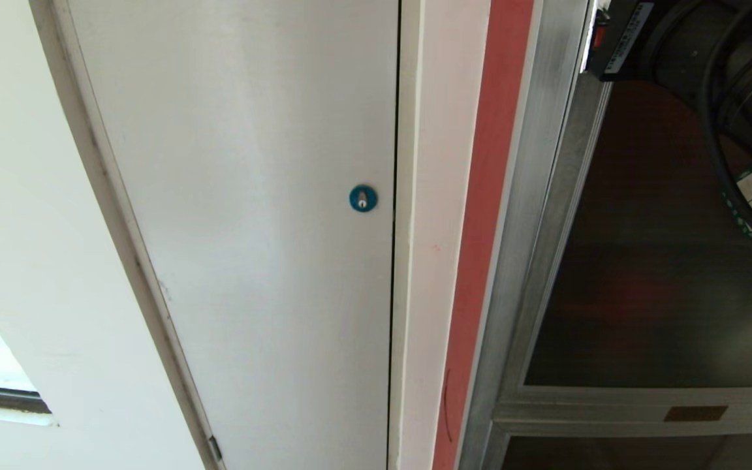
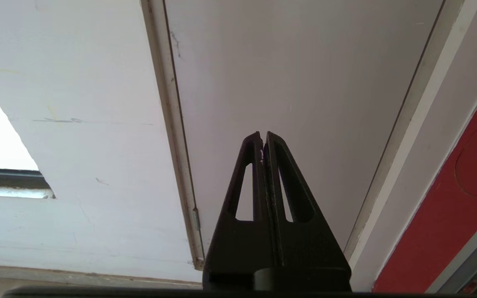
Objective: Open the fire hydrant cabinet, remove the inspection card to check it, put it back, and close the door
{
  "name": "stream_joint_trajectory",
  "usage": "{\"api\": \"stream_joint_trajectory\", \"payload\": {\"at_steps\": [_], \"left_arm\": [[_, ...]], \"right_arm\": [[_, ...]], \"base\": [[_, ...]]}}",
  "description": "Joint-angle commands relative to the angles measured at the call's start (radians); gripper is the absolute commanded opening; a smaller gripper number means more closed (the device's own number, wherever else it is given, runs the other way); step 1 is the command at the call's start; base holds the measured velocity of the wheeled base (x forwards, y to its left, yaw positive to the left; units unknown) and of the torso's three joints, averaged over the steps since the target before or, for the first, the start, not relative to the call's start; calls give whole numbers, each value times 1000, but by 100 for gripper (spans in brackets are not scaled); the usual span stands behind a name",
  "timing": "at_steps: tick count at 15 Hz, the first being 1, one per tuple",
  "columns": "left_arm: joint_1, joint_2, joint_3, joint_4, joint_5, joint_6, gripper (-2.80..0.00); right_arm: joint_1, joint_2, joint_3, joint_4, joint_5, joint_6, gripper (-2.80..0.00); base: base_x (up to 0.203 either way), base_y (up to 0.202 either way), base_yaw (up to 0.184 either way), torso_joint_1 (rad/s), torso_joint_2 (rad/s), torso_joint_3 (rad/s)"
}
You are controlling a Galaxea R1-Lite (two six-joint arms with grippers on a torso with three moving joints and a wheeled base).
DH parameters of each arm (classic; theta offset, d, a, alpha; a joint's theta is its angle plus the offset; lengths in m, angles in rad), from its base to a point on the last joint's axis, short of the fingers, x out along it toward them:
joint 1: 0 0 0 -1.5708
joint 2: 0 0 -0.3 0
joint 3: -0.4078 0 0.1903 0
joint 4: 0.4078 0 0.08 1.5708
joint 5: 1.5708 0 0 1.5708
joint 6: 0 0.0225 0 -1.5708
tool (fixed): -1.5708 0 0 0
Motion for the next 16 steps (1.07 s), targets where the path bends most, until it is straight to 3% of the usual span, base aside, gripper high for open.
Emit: {"api": "stream_joint_trajectory", "payload": {"at_steps": [1,15,16], "left_arm": [[0,1,0,-1,0,0,-280],[0,1,0,-1,0,0,-280],[0,1,0,-1,0,0,-280]], "right_arm": [[29,-60,18,6,-9,-3,-280],[58,-159,87,95,-6,-8,-280],[58,-158,88,96,-7,-8,0]], "base": [[0,0,0,0,0,0],[0,0,0,0,0,0],[0,0,0,0,0,0]]}}
